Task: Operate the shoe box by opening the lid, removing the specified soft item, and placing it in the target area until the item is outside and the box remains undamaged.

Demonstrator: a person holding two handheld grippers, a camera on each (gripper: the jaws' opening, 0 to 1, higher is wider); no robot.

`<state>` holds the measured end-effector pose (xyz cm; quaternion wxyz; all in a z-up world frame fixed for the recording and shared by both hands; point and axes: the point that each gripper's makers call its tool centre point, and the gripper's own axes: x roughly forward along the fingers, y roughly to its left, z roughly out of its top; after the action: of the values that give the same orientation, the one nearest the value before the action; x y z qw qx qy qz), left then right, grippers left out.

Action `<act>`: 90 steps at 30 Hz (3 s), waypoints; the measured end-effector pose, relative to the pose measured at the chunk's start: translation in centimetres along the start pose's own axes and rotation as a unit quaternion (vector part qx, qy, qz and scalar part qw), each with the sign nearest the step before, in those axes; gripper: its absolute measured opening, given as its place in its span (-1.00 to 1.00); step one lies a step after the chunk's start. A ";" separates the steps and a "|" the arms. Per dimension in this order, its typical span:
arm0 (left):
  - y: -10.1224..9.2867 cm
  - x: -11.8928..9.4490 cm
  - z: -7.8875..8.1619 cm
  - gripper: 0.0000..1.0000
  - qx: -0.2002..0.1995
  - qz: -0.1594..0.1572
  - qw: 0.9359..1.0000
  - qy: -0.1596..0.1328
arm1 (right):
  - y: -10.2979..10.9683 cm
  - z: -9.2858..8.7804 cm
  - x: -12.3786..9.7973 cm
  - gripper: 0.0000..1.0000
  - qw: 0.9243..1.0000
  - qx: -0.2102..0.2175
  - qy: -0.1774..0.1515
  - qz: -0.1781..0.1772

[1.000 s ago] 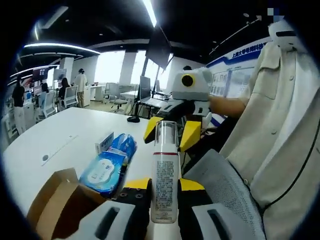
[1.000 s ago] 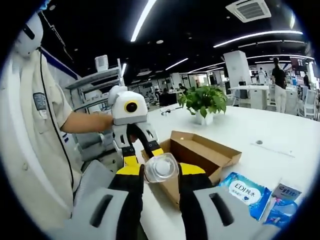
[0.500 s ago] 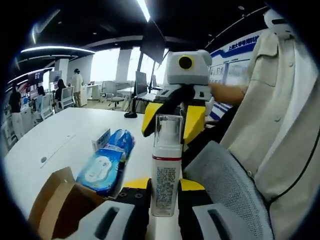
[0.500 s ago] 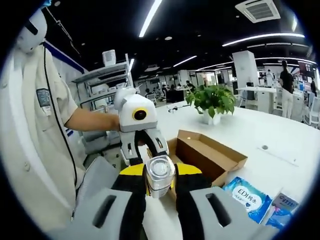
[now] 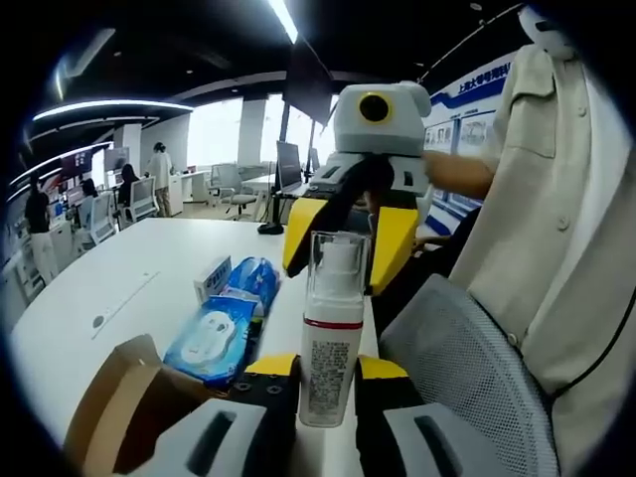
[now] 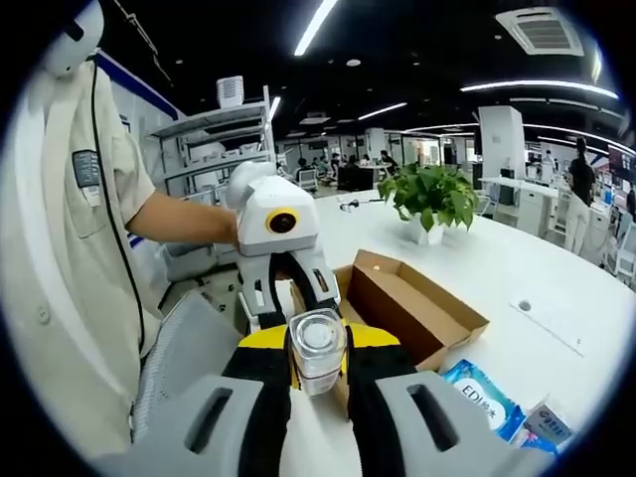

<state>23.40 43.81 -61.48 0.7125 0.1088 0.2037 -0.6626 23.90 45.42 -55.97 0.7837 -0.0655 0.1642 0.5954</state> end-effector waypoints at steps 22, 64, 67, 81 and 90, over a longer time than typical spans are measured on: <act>3.8 -3.2 -0.8 -0.01 -0.017 0.092 0.996 -0.012 | -4.1 0.8 -0.7 -0.65 1.000 -0.021 0.007 -0.010; 6.5 -14.4 -5.1 0.86 -0.121 0.301 0.946 -0.019 | -20.0 -1.8 -0.3 -0.65 0.995 -0.081 0.054 -0.036; 6.4 -14.8 -5.5 0.92 -0.126 0.310 0.942 -0.015 | -21.0 -2.4 -0.2 -0.65 0.994 -0.079 0.059 -0.039; 5.7 -16.7 -6.9 1.00 -0.143 0.350 0.926 0.002 | -24.2 -5.2 1.2 -0.64 0.992 -0.080 0.088 -0.035; 5.5 -17.2 -7.8 1.00 -0.159 0.361 0.919 0.011 | -25.4 -7.2 2.1 -0.64 0.991 -0.079 0.107 -0.033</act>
<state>27.05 63.14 -61.60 0.9087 0.0674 0.2617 -0.3181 47.34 38.07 -65.80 0.7731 -0.1957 0.1971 0.5703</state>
